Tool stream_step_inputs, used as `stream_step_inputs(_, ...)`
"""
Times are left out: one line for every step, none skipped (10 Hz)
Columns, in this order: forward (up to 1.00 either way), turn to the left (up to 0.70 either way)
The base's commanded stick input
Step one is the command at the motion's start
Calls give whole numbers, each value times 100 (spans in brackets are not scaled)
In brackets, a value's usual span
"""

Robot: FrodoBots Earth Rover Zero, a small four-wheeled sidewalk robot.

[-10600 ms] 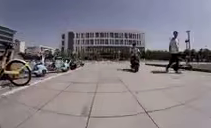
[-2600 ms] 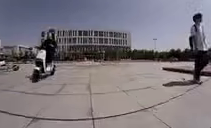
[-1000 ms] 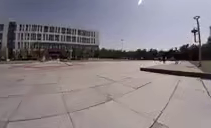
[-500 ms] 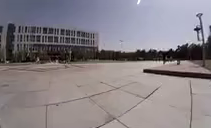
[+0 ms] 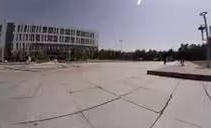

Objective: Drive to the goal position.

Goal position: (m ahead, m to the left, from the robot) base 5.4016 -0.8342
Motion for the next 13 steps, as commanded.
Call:
stream_step_inputs(100, 0)
stream_step_inputs(100, 0)
stream_step_inputs(100, -9)
stream_step_inputs(100, -32)
stream_step_inputs(100, -37)
stream_step_inputs(100, -29)
stream_step_inputs(100, 0)
stream_step_inputs(100, 0)
stream_step_inputs(100, 0)
stream_step_inputs(100, 0)
stream_step_inputs(100, -4)
stream_step_inputs(100, -13)
stream_step_inputs(100, -37)
